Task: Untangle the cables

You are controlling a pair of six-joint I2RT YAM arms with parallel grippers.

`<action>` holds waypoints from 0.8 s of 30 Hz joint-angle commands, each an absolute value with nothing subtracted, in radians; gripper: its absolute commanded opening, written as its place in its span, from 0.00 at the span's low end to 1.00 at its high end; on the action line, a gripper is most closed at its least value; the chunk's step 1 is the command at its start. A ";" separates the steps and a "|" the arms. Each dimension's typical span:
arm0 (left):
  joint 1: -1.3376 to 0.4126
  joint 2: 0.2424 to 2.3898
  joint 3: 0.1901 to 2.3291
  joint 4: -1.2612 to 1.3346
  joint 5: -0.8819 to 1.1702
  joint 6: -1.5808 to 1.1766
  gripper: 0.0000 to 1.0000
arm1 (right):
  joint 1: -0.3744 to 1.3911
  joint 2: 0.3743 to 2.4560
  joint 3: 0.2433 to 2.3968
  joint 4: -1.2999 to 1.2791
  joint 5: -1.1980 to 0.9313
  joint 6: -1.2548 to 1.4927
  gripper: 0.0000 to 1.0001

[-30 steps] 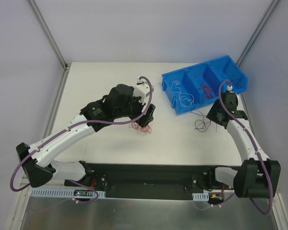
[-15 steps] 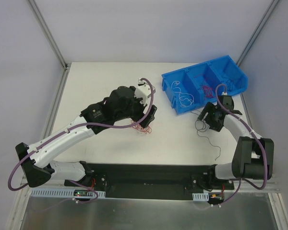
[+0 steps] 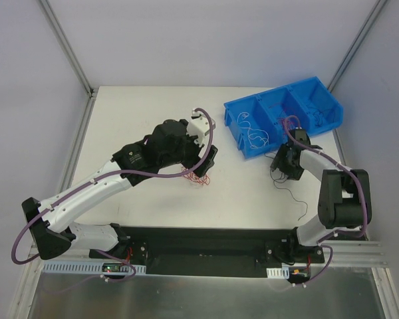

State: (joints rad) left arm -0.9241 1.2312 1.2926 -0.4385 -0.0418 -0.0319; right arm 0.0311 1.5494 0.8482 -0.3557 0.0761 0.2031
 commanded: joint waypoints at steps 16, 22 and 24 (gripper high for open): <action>-0.937 1.219 1.279 -0.408 -0.090 -0.009 0.93 | 0.080 1.295 0.830 -0.449 0.233 0.209 0.00; -0.951 1.221 1.279 -0.407 -0.098 -0.009 0.94 | 0.068 1.045 0.870 -0.469 0.334 0.221 0.00; -0.957 1.221 1.278 -0.408 -0.100 -0.009 0.94 | 0.058 1.010 0.911 -0.462 0.379 0.215 0.00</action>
